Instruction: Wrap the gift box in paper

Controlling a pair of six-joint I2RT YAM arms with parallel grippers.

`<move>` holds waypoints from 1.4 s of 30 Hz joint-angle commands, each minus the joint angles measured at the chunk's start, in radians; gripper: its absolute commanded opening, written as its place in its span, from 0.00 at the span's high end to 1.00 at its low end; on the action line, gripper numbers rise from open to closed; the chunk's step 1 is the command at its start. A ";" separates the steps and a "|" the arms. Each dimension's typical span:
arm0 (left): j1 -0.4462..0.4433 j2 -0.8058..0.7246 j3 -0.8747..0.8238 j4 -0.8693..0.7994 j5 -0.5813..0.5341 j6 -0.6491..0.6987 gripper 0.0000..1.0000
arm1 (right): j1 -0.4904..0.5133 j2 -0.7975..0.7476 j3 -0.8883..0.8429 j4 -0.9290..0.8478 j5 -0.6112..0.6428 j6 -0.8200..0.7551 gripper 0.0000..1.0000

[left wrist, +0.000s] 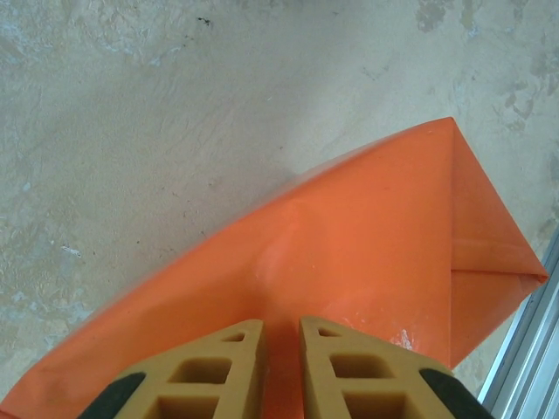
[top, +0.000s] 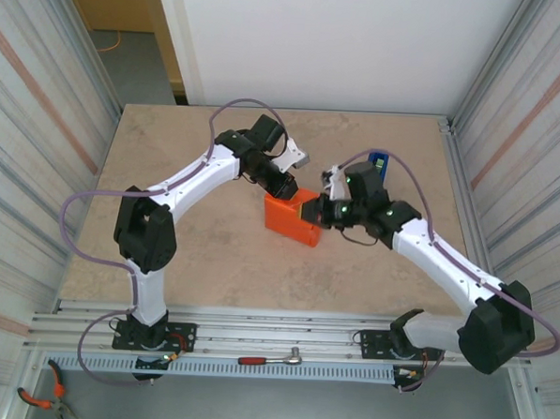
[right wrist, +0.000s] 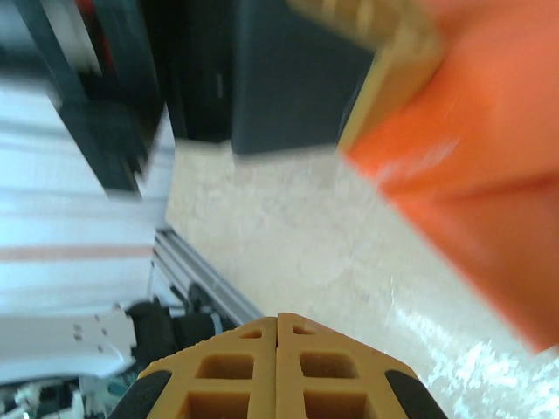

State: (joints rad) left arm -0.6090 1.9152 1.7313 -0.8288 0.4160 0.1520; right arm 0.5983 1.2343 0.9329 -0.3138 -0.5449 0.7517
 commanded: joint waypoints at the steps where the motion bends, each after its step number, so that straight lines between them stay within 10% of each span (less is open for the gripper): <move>1: 0.000 -0.015 -0.037 -0.061 -0.063 -0.015 0.81 | 0.069 -0.004 -0.086 0.002 0.109 0.030 1.00; 20: -0.009 -0.065 -0.128 -0.004 -0.060 -0.072 0.83 | -0.104 0.247 -0.030 0.099 0.156 -0.054 1.00; 34: -0.026 -0.078 -0.194 0.069 -0.117 -0.108 0.85 | -0.144 0.020 -0.006 -0.050 0.089 -0.026 1.00; 42: -0.025 -0.079 -0.197 0.077 -0.119 -0.107 0.86 | -0.125 0.161 0.190 -0.019 0.071 -0.006 1.00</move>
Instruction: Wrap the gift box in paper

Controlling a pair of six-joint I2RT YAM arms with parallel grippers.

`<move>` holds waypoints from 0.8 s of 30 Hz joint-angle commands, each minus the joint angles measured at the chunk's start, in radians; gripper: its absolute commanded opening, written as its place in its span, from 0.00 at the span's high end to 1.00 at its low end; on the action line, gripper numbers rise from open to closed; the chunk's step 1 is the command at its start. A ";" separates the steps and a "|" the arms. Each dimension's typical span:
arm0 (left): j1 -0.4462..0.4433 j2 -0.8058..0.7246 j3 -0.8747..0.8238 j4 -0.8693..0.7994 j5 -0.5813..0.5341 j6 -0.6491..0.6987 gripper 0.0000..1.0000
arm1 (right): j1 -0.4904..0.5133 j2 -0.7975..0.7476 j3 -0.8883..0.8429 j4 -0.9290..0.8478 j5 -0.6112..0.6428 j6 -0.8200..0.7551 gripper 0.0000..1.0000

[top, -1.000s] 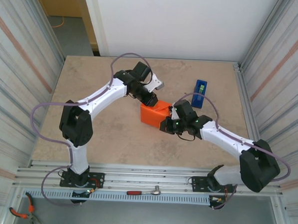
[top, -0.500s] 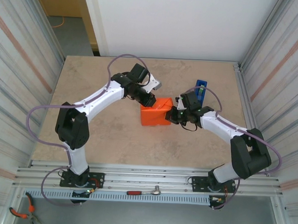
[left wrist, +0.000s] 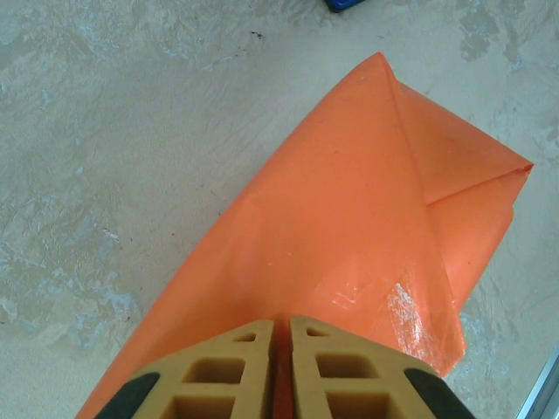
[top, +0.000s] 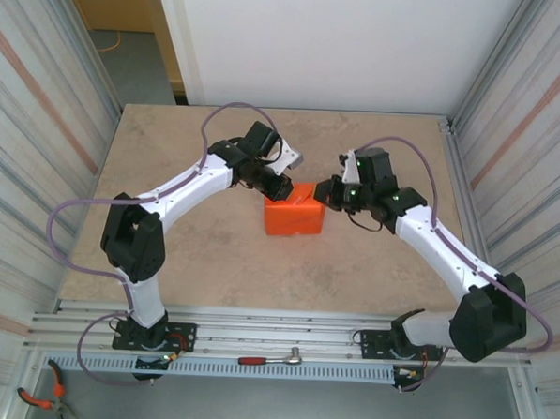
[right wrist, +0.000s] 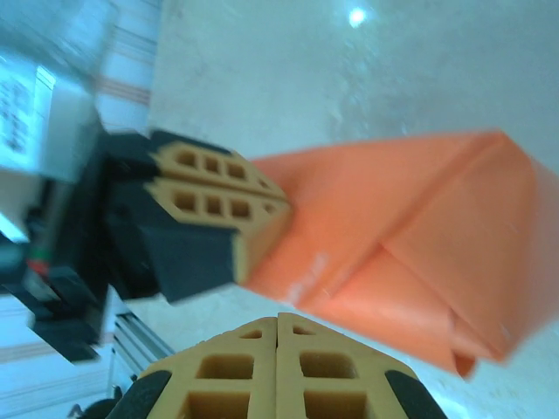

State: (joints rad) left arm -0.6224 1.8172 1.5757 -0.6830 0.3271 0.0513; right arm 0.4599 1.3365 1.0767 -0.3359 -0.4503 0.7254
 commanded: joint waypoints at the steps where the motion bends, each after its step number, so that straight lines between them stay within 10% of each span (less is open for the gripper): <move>1: -0.011 0.019 -0.042 -0.069 -0.030 -0.005 0.86 | 0.021 0.084 0.066 0.007 -0.024 0.020 1.00; 24: 0.054 -0.044 0.104 -0.135 0.154 -0.045 0.82 | 0.040 0.177 -0.037 0.057 -0.031 0.014 1.00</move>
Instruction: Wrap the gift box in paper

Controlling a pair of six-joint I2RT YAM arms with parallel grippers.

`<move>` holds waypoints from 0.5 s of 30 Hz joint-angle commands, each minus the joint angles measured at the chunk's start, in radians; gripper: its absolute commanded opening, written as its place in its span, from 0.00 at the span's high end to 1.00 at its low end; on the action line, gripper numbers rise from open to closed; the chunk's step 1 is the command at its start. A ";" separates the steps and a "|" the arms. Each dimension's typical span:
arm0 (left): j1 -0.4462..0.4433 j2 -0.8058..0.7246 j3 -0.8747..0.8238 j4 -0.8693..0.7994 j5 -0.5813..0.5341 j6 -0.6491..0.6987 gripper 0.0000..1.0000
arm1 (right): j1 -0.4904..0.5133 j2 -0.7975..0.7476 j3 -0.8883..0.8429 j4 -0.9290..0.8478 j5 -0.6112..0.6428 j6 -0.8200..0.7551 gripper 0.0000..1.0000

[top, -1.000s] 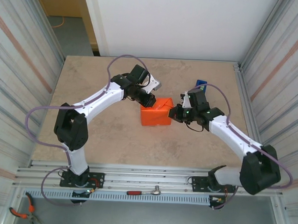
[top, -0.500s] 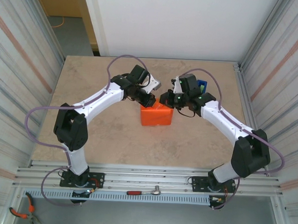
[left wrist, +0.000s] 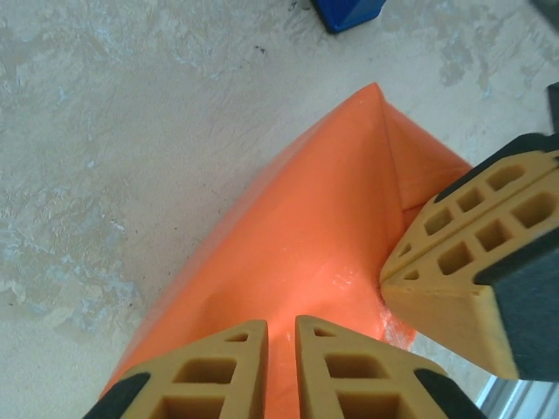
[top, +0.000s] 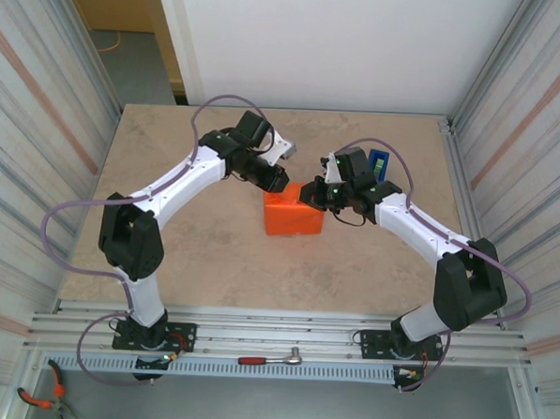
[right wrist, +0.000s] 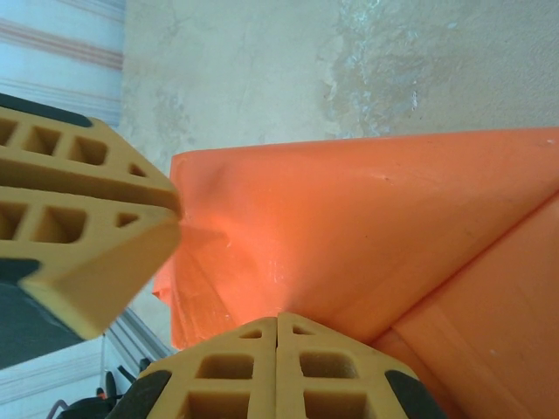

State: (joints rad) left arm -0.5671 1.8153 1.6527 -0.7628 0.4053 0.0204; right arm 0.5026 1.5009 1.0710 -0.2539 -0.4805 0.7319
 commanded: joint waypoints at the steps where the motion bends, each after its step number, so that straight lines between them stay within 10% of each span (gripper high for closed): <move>1: -0.003 -0.045 0.020 -0.054 0.085 -0.014 0.83 | -0.003 0.013 -0.032 -0.024 -0.001 0.008 1.00; 15: -0.027 -0.080 -0.115 -0.015 0.085 -0.012 0.89 | -0.009 0.005 -0.054 -0.023 0.001 0.011 1.00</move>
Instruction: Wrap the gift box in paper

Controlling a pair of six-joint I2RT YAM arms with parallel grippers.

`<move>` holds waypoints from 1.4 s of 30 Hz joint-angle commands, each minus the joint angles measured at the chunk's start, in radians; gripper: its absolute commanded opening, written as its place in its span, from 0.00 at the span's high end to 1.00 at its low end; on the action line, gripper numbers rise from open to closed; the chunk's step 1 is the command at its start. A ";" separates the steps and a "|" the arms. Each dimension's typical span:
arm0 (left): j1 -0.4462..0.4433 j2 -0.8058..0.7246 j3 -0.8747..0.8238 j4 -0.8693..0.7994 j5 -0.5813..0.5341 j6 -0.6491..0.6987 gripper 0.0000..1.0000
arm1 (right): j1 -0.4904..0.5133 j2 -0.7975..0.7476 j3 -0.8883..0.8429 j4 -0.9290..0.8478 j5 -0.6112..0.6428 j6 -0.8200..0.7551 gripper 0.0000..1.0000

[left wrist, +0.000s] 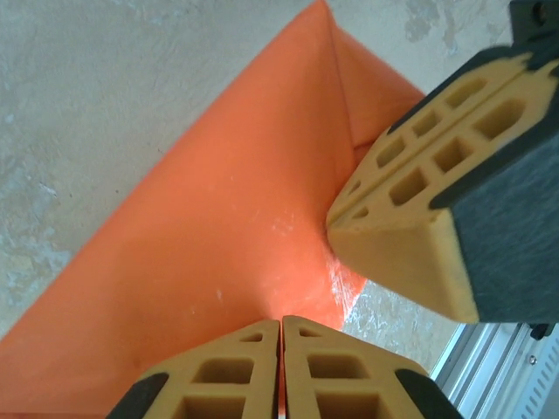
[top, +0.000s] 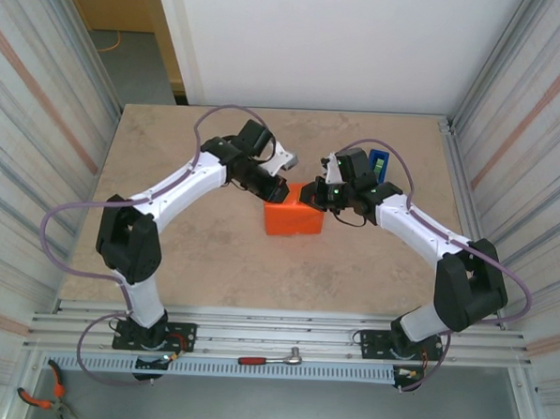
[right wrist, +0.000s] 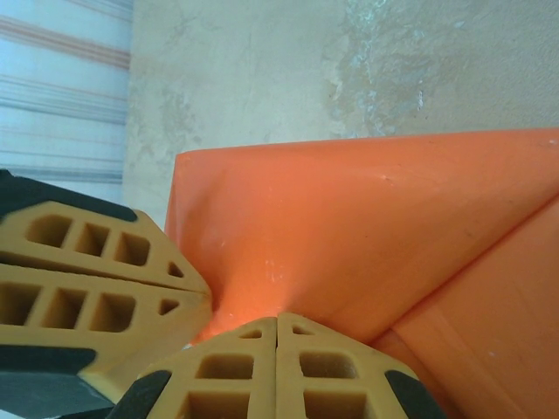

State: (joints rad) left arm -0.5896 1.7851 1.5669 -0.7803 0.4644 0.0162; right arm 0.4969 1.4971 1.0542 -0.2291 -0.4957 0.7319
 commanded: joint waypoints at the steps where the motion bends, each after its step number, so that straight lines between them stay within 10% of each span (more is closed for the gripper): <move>1: -0.005 -0.054 -0.042 0.006 0.023 -0.006 0.89 | -0.003 0.008 -0.036 -0.049 0.017 0.012 1.00; 19: -0.020 -0.053 -0.124 0.065 -0.069 0.010 0.91 | -0.294 -0.138 0.036 -0.005 -0.109 0.105 1.00; 31: -0.020 -0.050 -0.143 0.090 -0.073 0.007 0.92 | -0.660 -0.138 -0.132 -0.010 -0.149 0.098 0.56; 42: -0.021 -0.061 -0.172 0.096 -0.090 0.013 0.94 | -0.804 0.050 -0.094 -0.015 -0.181 0.034 0.52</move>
State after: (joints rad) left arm -0.6018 1.7134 1.4391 -0.6415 0.4328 0.0181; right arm -0.3023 1.5177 0.9203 -0.2325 -0.6399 0.8024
